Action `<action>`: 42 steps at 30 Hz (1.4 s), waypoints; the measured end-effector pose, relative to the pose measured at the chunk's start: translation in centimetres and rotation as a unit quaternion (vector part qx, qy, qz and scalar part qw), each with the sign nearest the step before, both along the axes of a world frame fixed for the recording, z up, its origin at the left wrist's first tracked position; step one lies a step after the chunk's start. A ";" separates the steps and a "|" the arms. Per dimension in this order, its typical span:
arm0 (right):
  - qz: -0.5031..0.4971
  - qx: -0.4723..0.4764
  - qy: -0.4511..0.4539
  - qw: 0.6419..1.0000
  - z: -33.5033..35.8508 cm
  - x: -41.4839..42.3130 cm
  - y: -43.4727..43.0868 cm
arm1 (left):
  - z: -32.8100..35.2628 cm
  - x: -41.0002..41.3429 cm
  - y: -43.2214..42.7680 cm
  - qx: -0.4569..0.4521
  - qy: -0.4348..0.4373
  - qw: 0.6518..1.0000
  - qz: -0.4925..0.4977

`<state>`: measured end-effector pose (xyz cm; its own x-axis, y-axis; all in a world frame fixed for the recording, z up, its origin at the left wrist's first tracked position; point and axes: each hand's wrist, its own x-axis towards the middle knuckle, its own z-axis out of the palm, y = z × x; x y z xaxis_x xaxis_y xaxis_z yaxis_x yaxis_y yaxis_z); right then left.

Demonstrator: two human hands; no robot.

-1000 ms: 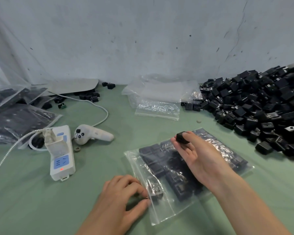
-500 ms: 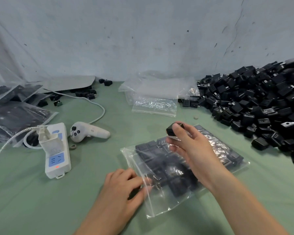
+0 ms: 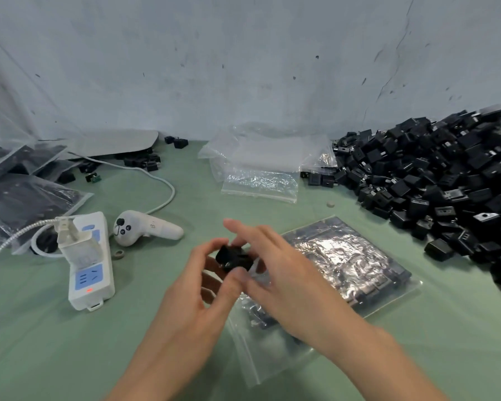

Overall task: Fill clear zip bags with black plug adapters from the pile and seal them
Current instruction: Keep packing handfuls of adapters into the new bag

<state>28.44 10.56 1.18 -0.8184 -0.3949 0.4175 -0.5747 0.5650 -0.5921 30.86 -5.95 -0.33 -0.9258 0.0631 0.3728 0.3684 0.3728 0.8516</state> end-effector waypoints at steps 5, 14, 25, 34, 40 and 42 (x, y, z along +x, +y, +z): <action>-0.027 0.106 0.142 0.984 -1.2 0.6 0.0 | -0.2 -0.3 -0.3 -0.077 0.014 0.997 0.011; -0.128 0.102 0.110 0.980 -2.1 -1.1 4.8 | -2.2 0.5 -6.0 -0.211 -0.070 0.975 0.025; -0.164 0.122 0.057 0.977 -2.7 -2.5 5.1 | -3.2 1.8 -4.5 -0.232 -0.028 0.969 -0.075; -0.153 0.136 0.038 0.978 -2.9 -2.6 3.8 | -4.0 1.9 -3.6 -0.223 0.011 0.973 -0.049; -0.149 0.146 0.020 0.978 -3.2 -2.4 3.8 | -4.2 1.9 -3.7 -0.293 0.054 0.947 -0.118; -0.144 0.151 0.011 0.978 -3.1 -2.4 3.7 | -4.1 1.9 -3.7 -0.283 0.051 0.949 -0.130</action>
